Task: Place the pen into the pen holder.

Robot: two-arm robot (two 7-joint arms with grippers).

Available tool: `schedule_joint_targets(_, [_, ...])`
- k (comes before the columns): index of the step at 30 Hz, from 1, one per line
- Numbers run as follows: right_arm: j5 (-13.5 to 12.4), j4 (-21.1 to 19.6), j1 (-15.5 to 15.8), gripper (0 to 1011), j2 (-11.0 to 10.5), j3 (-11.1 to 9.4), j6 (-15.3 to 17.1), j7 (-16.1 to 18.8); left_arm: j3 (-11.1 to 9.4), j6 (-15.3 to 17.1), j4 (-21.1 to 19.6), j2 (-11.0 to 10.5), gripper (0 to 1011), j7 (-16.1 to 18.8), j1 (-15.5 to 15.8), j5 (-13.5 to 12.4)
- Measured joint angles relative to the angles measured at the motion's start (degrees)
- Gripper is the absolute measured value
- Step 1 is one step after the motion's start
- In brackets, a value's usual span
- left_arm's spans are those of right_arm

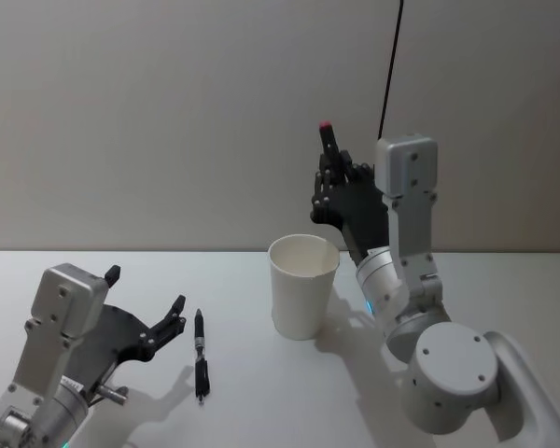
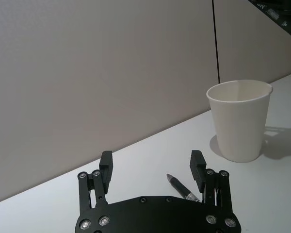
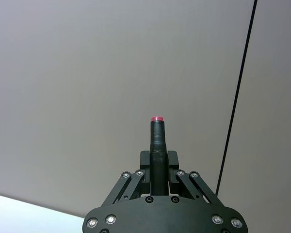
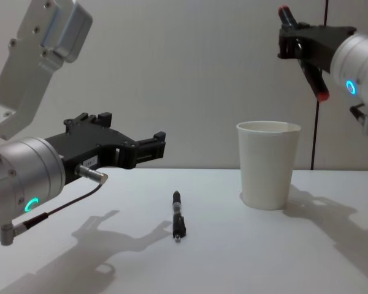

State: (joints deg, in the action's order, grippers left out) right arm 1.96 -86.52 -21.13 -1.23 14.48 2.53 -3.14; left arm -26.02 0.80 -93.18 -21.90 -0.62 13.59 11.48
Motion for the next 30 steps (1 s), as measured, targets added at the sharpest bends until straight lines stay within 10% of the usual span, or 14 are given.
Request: schedule_joint_targets(30, [4.04,12.65,-5.56,205,4.5,1.38,-4.51,-2.07,0.0,0.0,0.0,0.0,1001,0.0,0.0,0.0])
